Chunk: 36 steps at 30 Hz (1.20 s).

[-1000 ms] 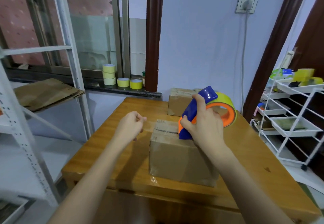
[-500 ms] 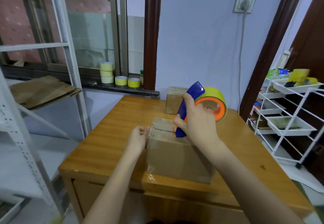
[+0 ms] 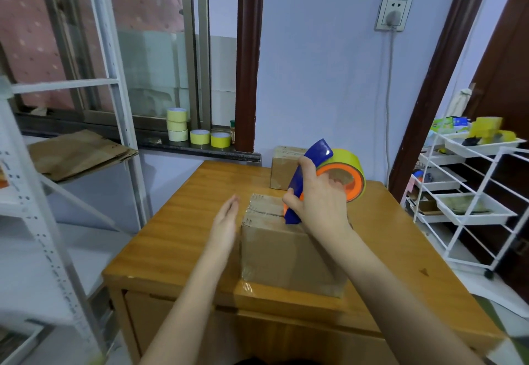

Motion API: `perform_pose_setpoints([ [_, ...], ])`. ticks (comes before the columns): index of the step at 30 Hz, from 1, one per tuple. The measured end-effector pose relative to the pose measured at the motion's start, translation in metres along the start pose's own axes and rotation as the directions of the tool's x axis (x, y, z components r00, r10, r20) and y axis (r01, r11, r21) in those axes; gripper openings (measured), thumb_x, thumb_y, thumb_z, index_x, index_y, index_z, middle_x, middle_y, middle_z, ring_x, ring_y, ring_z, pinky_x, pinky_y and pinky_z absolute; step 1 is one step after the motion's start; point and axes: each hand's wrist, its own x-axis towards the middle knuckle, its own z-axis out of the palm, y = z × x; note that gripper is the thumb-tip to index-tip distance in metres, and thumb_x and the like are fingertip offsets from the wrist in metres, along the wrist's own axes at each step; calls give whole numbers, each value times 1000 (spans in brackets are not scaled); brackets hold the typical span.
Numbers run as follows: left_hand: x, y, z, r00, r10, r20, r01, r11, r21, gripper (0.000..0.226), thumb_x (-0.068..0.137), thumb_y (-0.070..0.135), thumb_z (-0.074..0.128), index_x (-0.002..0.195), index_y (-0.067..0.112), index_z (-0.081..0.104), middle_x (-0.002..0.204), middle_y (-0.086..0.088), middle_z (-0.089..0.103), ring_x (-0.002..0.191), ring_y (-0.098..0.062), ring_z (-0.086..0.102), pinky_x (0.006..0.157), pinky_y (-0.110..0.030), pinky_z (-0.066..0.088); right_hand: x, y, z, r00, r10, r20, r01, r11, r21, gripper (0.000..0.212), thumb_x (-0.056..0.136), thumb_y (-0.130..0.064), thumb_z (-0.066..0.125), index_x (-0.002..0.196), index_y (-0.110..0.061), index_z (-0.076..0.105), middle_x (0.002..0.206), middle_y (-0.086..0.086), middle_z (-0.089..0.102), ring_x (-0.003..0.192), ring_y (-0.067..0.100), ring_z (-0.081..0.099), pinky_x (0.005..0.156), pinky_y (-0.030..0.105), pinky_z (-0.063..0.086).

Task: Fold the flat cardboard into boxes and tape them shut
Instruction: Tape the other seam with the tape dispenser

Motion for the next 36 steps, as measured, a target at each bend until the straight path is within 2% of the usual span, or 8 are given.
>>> perform_pose_setpoints([
  [5, -15, 14, 12, 988, -8, 156, 0, 999, 50, 51, 101, 33, 43, 149, 22, 29, 145, 5, 42, 128, -11, 43, 99, -21, 32, -1, 0, -2, 1000, 9, -1, -9, 1000, -3, 51, 89, -31, 49, 135, -17, 34, 86, 8, 50, 78, 29, 52, 68, 33, 36],
  [8, -19, 16, 9, 984, -54, 172, 23, 984, 177, 32, 101, 34, 41, 125, 17, 54, 114, 7, 62, 95, -4, 55, 72, -5, 40, -2, 1, -2, 1000, 19, -4, -19, 1000, -18, 48, 89, -31, 49, 133, -16, 35, 84, 7, 47, 74, 26, 47, 66, 33, 38],
  [9, -20, 18, 7, 986, -45, 163, -4, 957, 291, 32, 101, 37, 40, 122, 18, 55, 115, 5, 63, 99, -6, 57, 79, -8, 44, -2, 2, -2, 1000, 22, -5, -22, 1000, -16, 48, 89, -31, 48, 133, -16, 35, 84, 7, 49, 75, 26, 48, 67, 33, 39],
  [11, -20, 23, 4, 981, 120, 151, -190, 727, 660, 50, 102, 39, 35, 144, 12, 37, 149, -6, 39, 136, -19, 38, 114, -28, 28, -2, 3, -1, 1000, 23, -2, -23, 1000, -8, 49, 89, -32, 48, 134, -17, 35, 87, 9, 54, 79, 28, 54, 69, 35, 41],
  [13, -19, 26, 9, 892, 386, 236, -393, 399, 829, 57, 103, 40, 29, 152, 13, 15, 158, -3, 15, 146, -15, 11, 116, -27, 3, -2, 4, 0, 1000, 17, -6, -17, 1000, 17, 49, 89, -32, 49, 134, -17, 35, 89, 10, 56, 81, 29, 55, 69, 35, 41],
  [18, -15, 19, 18, 749, 434, 501, -575, 49, 817, 77, 93, 53, -7, 146, 14, 34, 152, -4, 35, 142, -12, 28, 113, -20, 6, -3, 7, 2, 999, 22, -43, -19, 997, 70, 53, 88, -33, 52, 135, -18, 35, 92, 10, 60, 82, 27, 58, 71, 36, 47],
  [25, -15, 22, 20, 762, 422, 492, -557, 38, 830, 88, 85, 52, -12, 141, 11, 42, 147, -7, 41, 139, -14, 34, 111, -19, 8, -3, 18, 3, 996, 78, -35, -70, 978, 196, 54, 87, -32, 57, 133, -17, 33, 88, 8, 60, 79, 28, 59, 64, 34, 43],
  [36, -22, 25, 17, 779, 438, 449, -532, 82, 843, 89, 81, 46, -16, 143, 15, 39, 149, -2, 39, 141, -10, 30, 106, -14, 3, -14, 53, 2, 935, 350, -53, -237, 730, 641, 53, 85, -21, 61, 128, -14, 30, 80, 6, 57, 72, 29, 58, 65, 41, 46],
])
